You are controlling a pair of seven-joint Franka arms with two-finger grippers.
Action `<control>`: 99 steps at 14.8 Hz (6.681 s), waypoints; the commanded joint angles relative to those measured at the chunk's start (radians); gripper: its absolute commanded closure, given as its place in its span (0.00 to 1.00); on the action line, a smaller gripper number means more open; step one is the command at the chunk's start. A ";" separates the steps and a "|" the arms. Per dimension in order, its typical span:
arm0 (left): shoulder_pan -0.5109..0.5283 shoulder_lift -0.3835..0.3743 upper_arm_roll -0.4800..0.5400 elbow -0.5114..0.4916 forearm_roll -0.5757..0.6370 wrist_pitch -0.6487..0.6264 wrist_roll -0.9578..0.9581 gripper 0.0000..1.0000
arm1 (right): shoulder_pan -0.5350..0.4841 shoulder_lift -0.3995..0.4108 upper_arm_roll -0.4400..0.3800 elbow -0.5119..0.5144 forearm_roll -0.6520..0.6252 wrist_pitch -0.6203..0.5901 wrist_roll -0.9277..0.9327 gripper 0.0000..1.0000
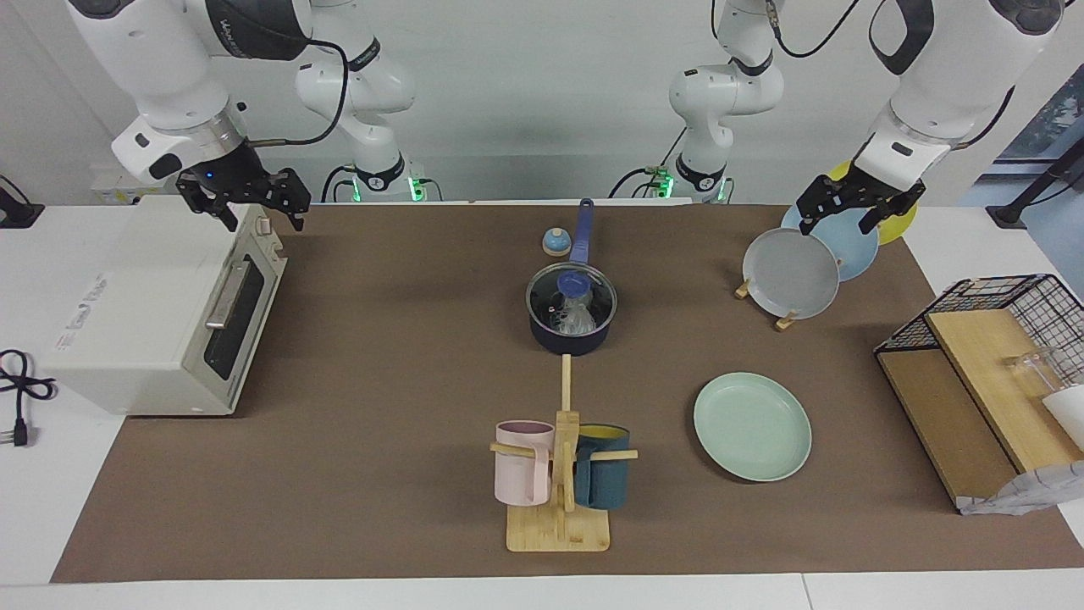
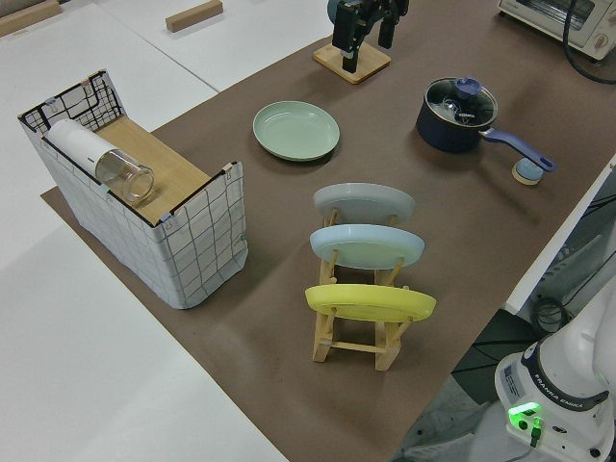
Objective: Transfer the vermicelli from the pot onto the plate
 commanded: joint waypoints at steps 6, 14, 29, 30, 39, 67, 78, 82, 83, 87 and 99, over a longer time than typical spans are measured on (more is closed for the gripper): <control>0.005 -0.012 -0.005 -0.005 0.027 -0.015 -0.007 0.00 | -0.007 0.002 0.027 0.009 0.025 0.011 0.009 0.00; 0.005 -0.012 -0.005 -0.005 0.027 -0.015 -0.007 0.00 | 0.103 0.105 0.293 0.019 0.071 0.181 0.518 0.00; 0.005 -0.012 -0.005 -0.005 0.027 -0.015 -0.007 0.00 | 0.474 0.348 0.328 -0.051 -0.121 0.530 1.003 0.00; 0.007 -0.010 -0.005 -0.005 0.027 -0.015 -0.007 0.00 | 0.473 0.344 0.328 -0.070 -0.121 0.551 1.000 0.00; 0.005 -0.010 -0.005 -0.004 0.027 -0.015 -0.007 0.00 | 0.470 0.320 0.328 -0.136 -0.119 0.605 0.970 0.23; -0.309 -0.027 -0.011 -0.186 -0.062 0.218 -0.271 0.00 | -0.009 0.246 0.313 -0.148 -0.112 0.433 0.153 0.49; -0.619 0.192 -0.011 -0.389 -0.134 0.698 -0.594 0.00 | -0.172 0.176 0.313 -0.487 -0.104 0.846 -0.017 0.49; -0.621 0.250 -0.010 -0.389 -0.133 0.735 -0.593 0.00 | -0.176 0.177 0.313 -0.514 -0.102 0.838 -0.018 0.42; -0.621 0.266 -0.010 -0.389 -0.133 0.746 -0.594 0.00 | -0.190 0.177 0.311 -0.522 -0.101 0.841 -0.017 0.40; -0.636 0.312 -0.007 -0.389 -0.122 0.781 -0.590 0.00 | -0.192 0.176 0.313 -0.530 -0.101 0.843 -0.012 0.03; -0.596 0.255 -0.002 -0.260 -0.101 0.555 -0.556 1.00 | -0.179 0.115 0.258 0.022 -0.064 0.050 -0.012 0.00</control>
